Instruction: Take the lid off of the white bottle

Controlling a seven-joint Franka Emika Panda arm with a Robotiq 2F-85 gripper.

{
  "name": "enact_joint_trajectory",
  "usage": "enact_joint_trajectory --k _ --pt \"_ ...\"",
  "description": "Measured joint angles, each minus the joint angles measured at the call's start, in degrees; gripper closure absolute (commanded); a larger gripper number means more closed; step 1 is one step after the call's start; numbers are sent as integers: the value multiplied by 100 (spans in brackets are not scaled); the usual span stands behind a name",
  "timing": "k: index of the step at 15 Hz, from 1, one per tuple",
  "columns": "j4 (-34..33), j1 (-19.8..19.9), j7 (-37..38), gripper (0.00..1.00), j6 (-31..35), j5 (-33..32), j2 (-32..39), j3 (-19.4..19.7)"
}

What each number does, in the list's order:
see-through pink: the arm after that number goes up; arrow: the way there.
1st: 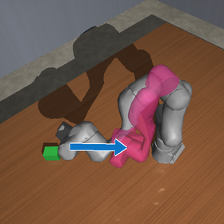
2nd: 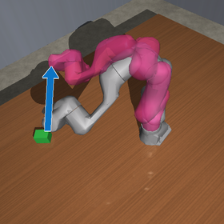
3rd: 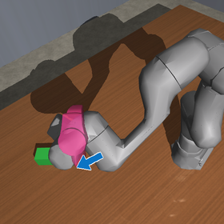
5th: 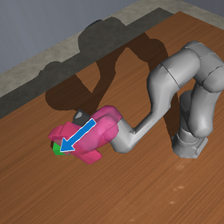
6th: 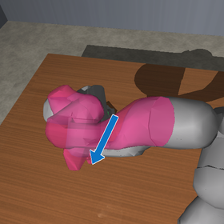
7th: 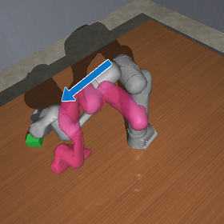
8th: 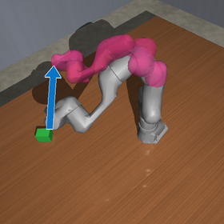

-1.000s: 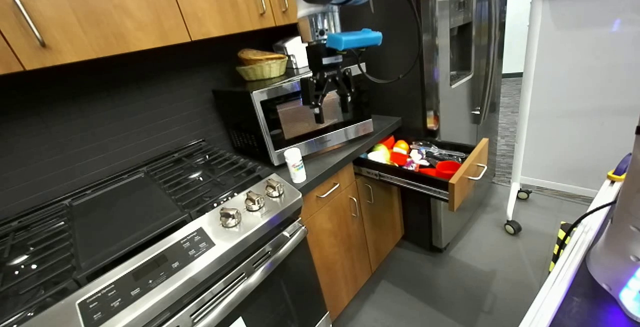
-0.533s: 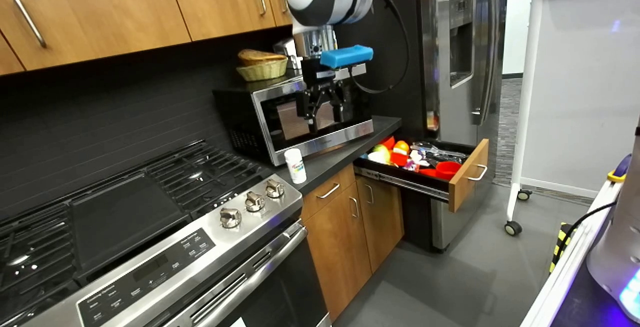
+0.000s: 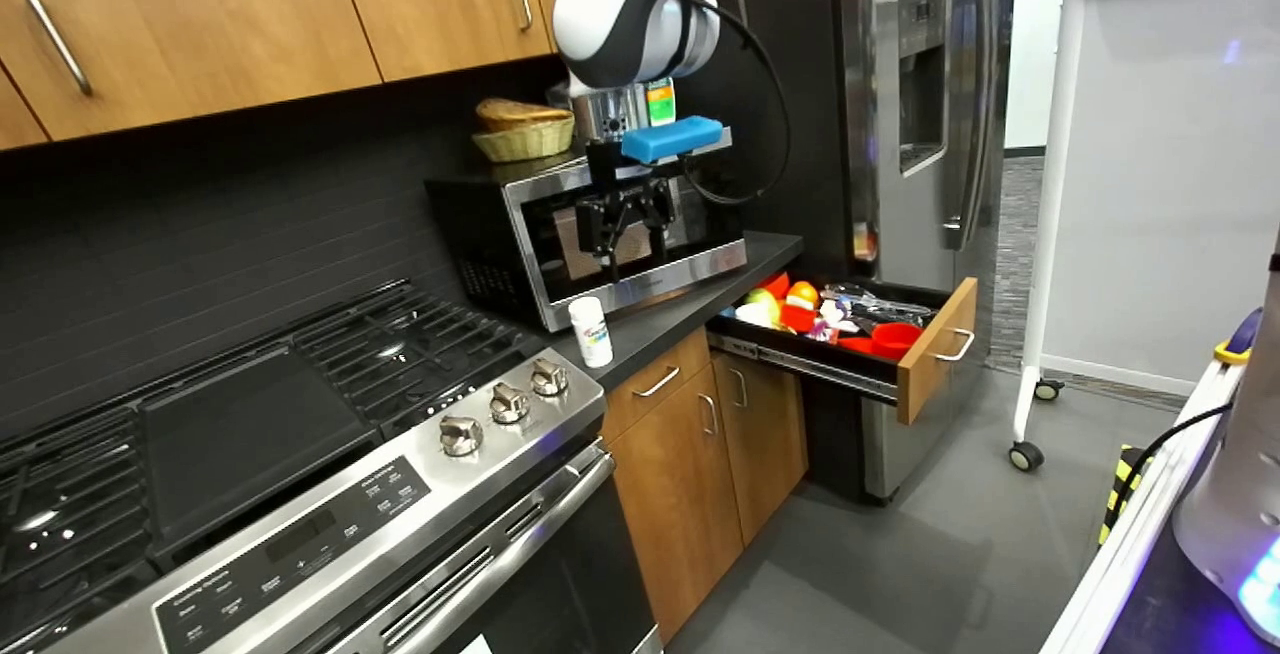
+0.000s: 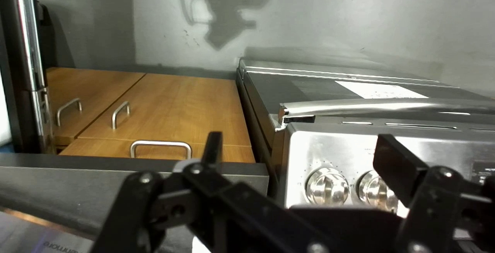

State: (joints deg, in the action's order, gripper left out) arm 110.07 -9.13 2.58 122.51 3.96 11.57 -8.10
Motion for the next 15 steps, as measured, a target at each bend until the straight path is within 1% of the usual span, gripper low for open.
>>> enact_joint_trajectory --k 6,15 --pt "-515 13 -1 0 0 -362 459 90" --pt "-1165 91 -105 0 -8 -387 961 217"
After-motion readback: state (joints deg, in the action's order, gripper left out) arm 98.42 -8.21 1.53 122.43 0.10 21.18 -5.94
